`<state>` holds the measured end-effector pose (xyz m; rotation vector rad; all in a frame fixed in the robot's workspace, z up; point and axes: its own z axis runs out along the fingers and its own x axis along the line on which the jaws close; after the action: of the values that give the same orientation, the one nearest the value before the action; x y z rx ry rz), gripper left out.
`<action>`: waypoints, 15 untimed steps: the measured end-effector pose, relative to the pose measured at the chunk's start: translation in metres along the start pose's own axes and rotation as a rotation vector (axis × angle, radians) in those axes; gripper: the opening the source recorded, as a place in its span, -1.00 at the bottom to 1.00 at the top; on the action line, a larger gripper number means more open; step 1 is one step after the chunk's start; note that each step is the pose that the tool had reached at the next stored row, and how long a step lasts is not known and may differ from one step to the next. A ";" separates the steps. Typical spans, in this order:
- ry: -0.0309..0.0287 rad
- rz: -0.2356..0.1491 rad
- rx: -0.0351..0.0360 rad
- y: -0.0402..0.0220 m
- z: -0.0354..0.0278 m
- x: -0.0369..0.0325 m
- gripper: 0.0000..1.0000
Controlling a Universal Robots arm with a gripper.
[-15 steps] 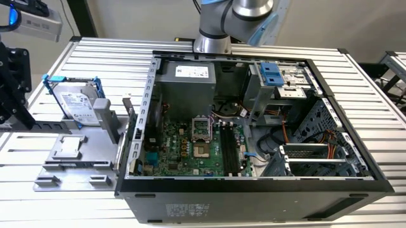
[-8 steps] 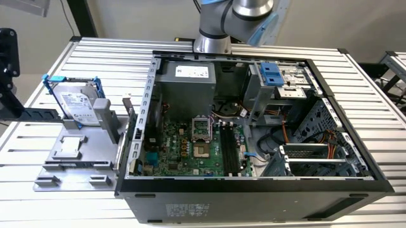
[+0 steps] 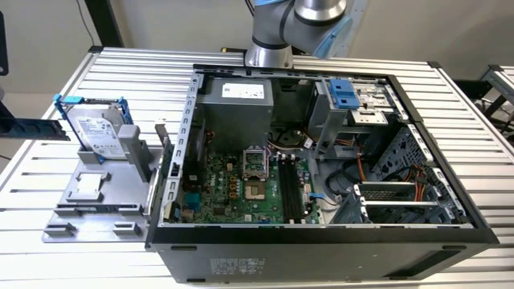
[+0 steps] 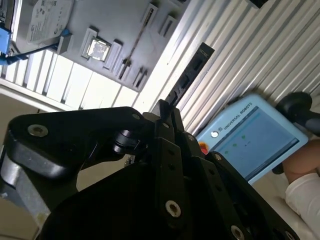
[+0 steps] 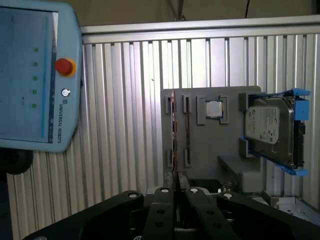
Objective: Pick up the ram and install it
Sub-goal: 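Pick up the ram and move it above insertion slot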
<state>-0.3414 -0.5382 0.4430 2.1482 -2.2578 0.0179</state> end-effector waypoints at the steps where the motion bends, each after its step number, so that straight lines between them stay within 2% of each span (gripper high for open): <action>1: 0.0000 0.000 -0.0001 0.0000 -0.0024 0.0000 -1.00; 12: 0.0001 0.000 -0.0002 0.0000 -0.0041 0.0001 -1.00; 15: 0.0000 0.000 -0.0002 0.0001 -0.0078 0.0002 -1.00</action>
<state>-0.3414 -0.5382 0.4508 2.1480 -2.2578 0.0177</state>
